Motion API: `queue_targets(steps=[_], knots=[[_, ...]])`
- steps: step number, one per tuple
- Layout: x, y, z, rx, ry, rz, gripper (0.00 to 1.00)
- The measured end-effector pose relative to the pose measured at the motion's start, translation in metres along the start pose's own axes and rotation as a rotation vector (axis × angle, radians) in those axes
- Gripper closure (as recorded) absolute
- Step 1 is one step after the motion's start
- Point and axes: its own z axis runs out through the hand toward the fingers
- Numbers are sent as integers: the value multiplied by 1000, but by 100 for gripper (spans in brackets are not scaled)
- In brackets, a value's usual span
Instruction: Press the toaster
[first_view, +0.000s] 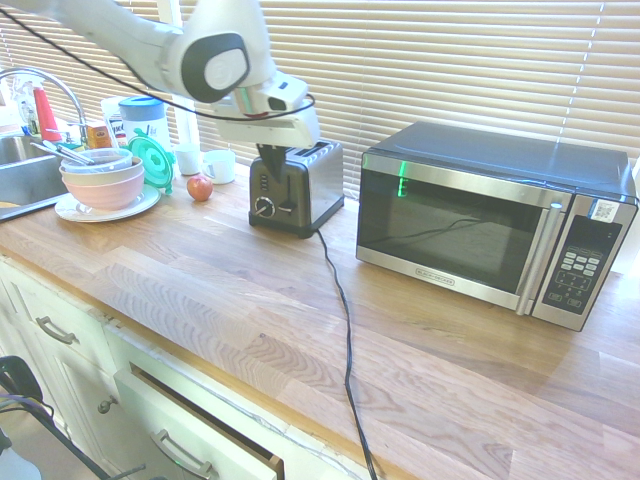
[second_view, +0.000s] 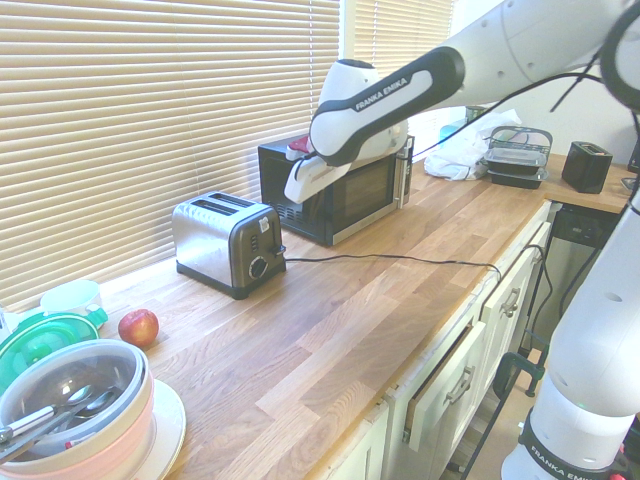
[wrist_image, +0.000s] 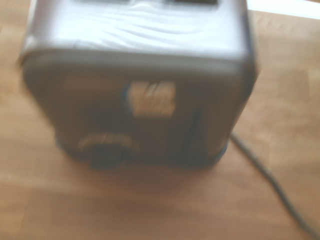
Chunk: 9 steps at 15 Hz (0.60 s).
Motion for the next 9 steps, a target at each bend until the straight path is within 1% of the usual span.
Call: queue_targets(steps=[4, 9], knots=[[-33, -9, 21, -55, -49, -30, 100], [-49, -27, 54, -137, -171, -84, 100]])
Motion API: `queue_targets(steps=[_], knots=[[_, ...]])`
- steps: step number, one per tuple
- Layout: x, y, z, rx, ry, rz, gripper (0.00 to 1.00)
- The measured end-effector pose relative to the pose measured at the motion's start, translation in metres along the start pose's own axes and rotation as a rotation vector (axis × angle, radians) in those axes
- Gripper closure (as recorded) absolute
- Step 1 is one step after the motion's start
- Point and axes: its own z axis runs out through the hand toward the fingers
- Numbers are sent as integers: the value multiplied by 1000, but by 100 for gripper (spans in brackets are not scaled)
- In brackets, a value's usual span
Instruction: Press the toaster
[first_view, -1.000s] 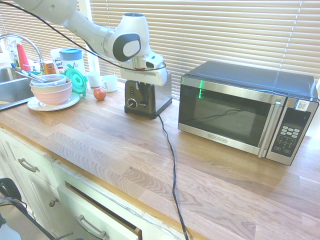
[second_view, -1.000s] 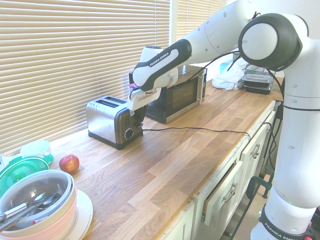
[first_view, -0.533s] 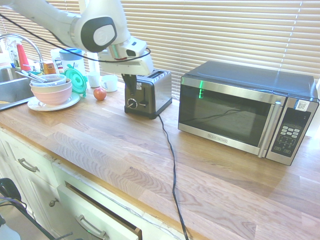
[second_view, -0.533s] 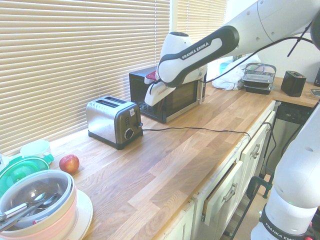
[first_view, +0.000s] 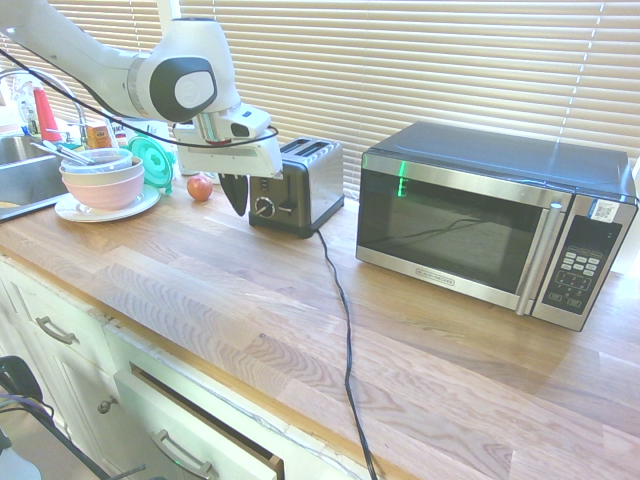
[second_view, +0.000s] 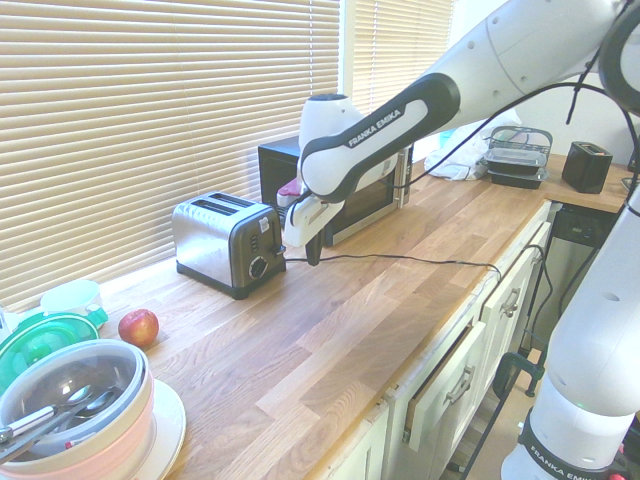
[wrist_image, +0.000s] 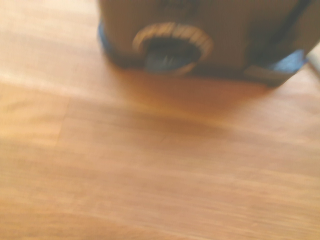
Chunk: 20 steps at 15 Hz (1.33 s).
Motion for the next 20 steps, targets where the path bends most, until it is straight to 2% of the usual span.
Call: queue_targets(steps=[3, 8, 12, 18, 19, 20], knots=[[3, -12, 15, -25, -44, -18, 100], [8, -10, 16, -24, -45, -11, 100], [-1, 19, 19, -25, -61, -15, 100], [-31, 39, 3, 4, -23, -23, 100], [-34, 40, 3, 4, -23, -25, 0], [-35, 39, 4, 3, -25, -27, 0]])
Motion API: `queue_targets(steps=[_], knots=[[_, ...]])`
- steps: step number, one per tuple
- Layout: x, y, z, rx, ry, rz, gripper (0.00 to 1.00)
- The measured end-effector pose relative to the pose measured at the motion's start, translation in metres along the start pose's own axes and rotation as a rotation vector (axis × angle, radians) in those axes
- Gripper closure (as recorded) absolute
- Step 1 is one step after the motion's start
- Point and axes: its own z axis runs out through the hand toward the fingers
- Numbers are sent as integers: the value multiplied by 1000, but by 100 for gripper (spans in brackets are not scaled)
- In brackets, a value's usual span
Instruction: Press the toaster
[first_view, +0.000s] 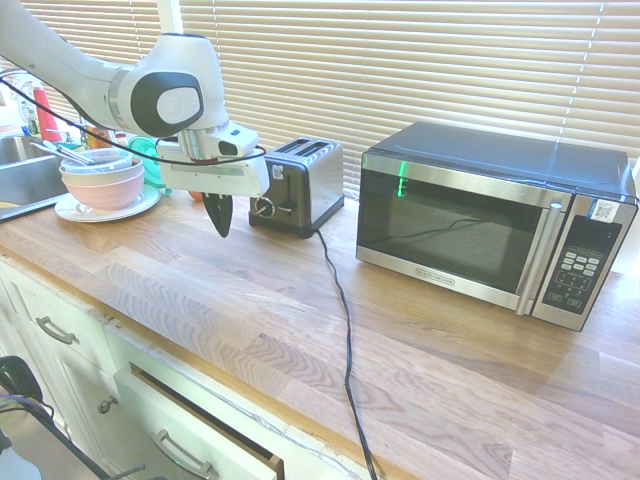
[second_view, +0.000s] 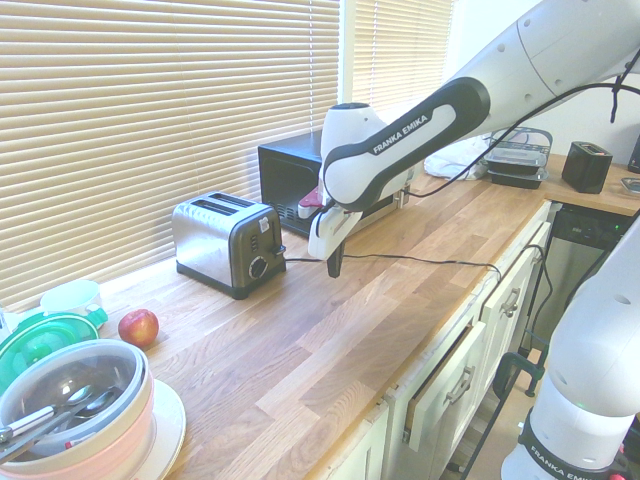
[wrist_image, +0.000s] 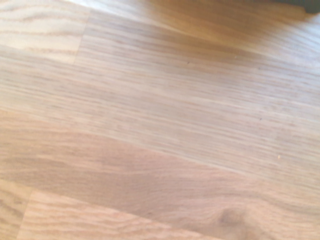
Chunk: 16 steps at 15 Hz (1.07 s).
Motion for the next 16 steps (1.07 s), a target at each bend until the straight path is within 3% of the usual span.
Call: queue_targets(steps=[16], knots=[[-4, 4, 7, -2, -3, -10, 0]])
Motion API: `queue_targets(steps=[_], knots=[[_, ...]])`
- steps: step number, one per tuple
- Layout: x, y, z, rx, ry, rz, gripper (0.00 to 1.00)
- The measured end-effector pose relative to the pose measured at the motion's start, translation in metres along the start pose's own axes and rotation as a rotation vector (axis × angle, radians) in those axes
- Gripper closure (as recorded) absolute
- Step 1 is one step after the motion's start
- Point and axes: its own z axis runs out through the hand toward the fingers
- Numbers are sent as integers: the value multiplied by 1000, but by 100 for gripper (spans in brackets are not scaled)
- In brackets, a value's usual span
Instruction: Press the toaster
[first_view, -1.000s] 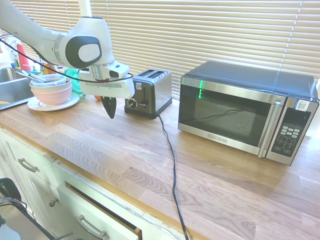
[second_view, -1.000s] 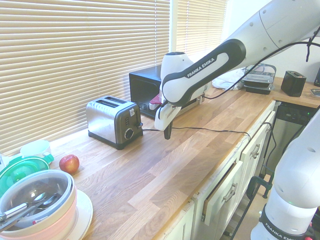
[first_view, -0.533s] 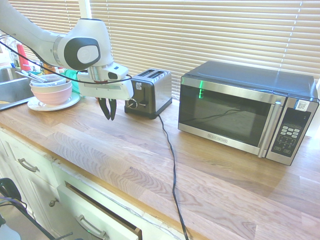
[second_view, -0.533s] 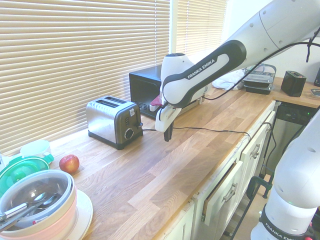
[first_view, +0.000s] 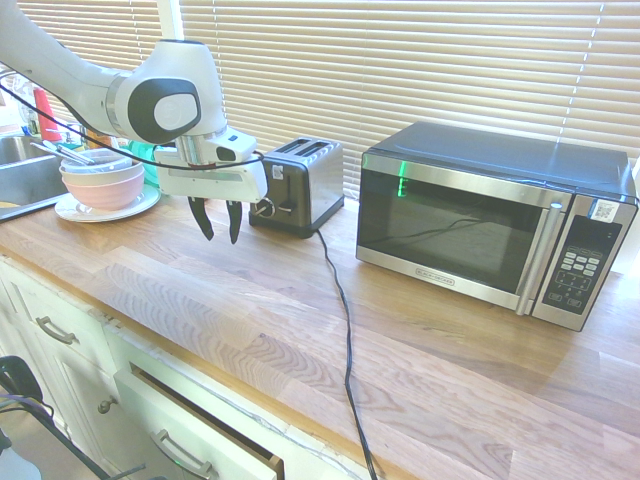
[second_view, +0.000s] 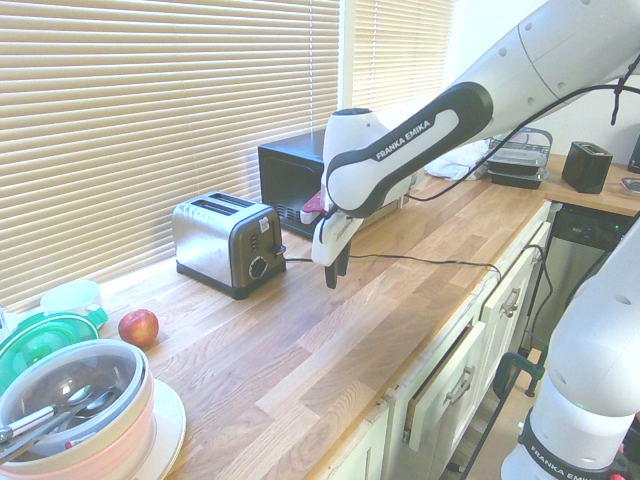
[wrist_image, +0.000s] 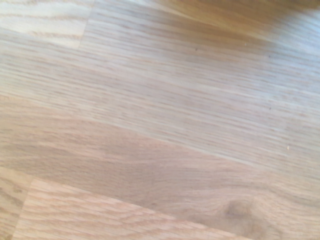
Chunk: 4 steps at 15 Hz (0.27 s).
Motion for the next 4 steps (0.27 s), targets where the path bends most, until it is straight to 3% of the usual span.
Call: queue_targets(steps=[4], knots=[[0, 0, 0, 0, 1, -4, 0]])
